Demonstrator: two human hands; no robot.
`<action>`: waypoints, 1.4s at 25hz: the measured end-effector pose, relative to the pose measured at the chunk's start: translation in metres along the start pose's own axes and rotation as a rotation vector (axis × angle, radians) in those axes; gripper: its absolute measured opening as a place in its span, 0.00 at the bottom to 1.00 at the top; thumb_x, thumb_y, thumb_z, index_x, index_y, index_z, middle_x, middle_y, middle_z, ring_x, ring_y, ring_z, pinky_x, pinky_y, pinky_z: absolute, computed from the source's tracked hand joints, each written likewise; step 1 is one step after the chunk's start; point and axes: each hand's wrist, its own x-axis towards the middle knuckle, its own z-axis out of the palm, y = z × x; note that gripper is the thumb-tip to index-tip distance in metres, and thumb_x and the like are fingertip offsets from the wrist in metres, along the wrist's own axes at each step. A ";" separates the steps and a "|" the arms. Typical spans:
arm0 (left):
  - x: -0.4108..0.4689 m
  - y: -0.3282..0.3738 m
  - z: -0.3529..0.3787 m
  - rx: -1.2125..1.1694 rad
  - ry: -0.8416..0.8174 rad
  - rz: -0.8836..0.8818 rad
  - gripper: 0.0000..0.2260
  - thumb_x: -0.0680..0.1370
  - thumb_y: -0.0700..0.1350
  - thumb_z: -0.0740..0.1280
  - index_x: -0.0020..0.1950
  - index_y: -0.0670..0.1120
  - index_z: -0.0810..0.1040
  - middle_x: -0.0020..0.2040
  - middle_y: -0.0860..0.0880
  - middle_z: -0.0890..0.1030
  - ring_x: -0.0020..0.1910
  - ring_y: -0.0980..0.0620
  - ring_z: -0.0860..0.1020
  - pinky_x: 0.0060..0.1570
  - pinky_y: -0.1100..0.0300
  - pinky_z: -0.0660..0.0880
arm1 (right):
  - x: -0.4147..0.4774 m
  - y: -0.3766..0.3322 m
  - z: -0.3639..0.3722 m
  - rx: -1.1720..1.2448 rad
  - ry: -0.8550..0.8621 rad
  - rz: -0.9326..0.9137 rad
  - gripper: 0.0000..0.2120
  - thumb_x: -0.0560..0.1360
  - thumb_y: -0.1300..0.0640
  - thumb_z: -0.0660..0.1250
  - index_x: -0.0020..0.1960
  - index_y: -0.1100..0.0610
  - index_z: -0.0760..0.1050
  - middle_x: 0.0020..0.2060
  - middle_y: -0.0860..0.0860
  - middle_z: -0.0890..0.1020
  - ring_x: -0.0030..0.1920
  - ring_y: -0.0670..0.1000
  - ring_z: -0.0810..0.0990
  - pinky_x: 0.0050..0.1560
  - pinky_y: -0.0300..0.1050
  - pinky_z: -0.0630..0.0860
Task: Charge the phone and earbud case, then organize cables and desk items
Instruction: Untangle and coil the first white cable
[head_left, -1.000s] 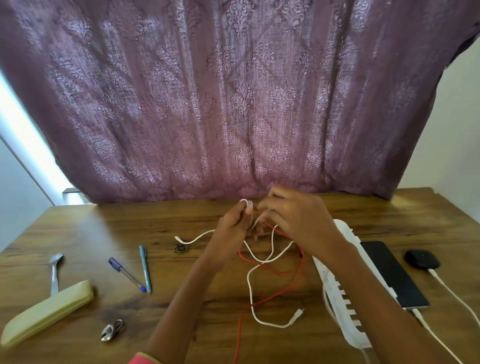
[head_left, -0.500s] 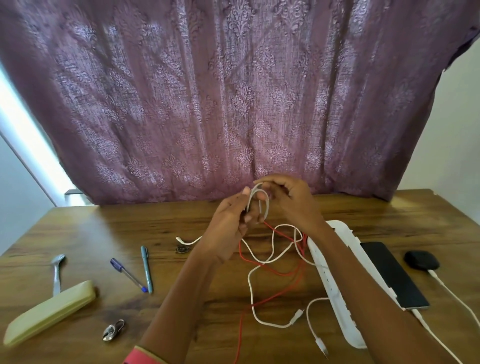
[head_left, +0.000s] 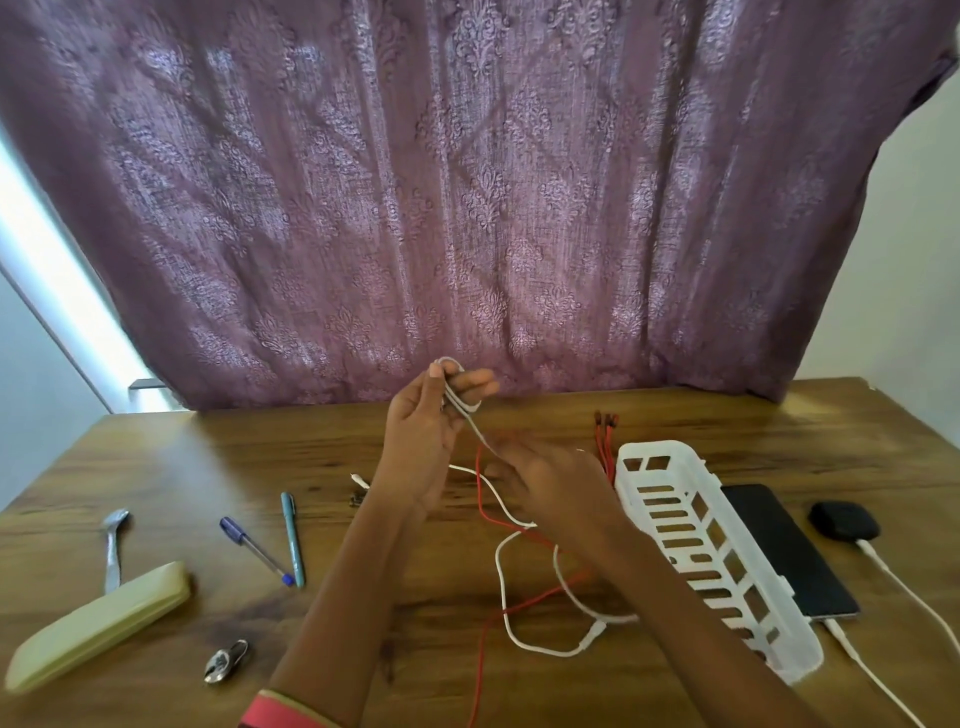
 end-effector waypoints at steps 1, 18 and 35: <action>0.000 -0.002 -0.001 0.060 0.004 0.014 0.12 0.82 0.42 0.51 0.45 0.42 0.72 0.37 0.49 0.84 0.40 0.53 0.83 0.45 0.64 0.78 | -0.002 0.000 -0.002 -0.054 0.034 -0.045 0.15 0.73 0.49 0.58 0.50 0.52 0.81 0.36 0.47 0.81 0.35 0.49 0.80 0.28 0.39 0.73; -0.029 -0.010 0.011 0.242 -0.249 -0.210 0.18 0.80 0.49 0.52 0.38 0.40 0.73 0.21 0.52 0.63 0.23 0.56 0.64 0.32 0.66 0.70 | 0.035 0.024 -0.055 0.772 -0.101 0.105 0.06 0.72 0.58 0.68 0.48 0.56 0.82 0.40 0.45 0.83 0.41 0.41 0.81 0.45 0.32 0.73; -0.029 -0.010 0.015 0.989 -0.053 0.162 0.10 0.79 0.41 0.60 0.43 0.39 0.77 0.33 0.54 0.78 0.33 0.66 0.76 0.34 0.73 0.70 | 0.027 0.015 -0.046 1.128 -0.141 0.521 0.09 0.76 0.58 0.64 0.44 0.63 0.78 0.33 0.51 0.79 0.32 0.41 0.77 0.36 0.33 0.74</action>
